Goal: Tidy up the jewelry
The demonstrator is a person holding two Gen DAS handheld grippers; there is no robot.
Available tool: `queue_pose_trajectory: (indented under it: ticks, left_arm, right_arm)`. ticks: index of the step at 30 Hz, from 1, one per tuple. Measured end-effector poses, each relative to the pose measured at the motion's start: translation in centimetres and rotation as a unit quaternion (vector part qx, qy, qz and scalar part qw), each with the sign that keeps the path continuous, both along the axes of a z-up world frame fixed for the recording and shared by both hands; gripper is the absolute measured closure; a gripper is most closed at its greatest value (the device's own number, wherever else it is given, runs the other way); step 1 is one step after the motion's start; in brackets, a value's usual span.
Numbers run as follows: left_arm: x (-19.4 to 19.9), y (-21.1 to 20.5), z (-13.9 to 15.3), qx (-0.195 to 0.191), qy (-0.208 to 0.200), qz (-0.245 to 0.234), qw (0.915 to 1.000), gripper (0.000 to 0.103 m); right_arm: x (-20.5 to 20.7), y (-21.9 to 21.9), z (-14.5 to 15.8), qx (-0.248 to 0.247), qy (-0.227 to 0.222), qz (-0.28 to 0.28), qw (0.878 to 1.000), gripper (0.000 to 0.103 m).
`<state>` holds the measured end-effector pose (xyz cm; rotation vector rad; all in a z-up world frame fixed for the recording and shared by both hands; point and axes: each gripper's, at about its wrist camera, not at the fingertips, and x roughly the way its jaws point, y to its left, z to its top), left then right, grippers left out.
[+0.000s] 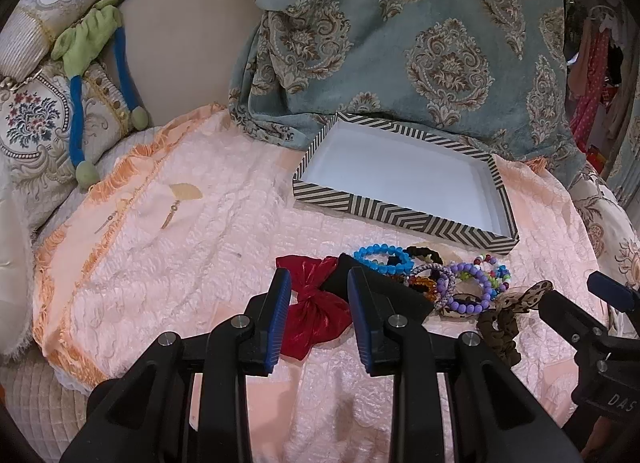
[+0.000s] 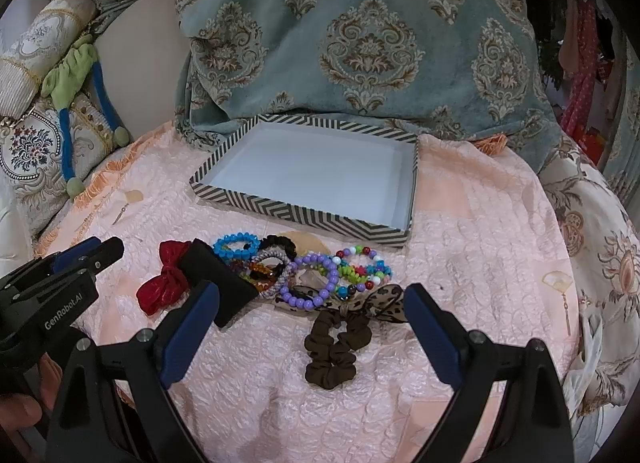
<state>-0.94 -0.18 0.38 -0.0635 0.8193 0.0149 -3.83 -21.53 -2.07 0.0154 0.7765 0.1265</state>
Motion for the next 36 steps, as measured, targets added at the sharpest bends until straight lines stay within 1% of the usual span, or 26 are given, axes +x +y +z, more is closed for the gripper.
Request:
queue_pose_trajectory:
  ticks: [19,28,36]
  left_arm:
    - [0.2,-0.1,-0.3,-0.001,-0.001,-0.002,1.0000,0.090]
    - [0.4,0.4,-0.9,-0.014,0.020,0.001,0.9997,0.090]
    - [1.0,1.7,-1.4,-0.029,0.037,-0.001,0.9989,0.090]
  right_arm:
    - [0.4,0.1,-0.3,-0.004,0.004,0.002,1.000,0.007]
    - [0.6,0.0,-0.7,-0.003,0.008,0.001,1.000,0.007]
    - [1.0,-0.7,-1.5,-0.003,0.016,0.002,1.000,0.007]
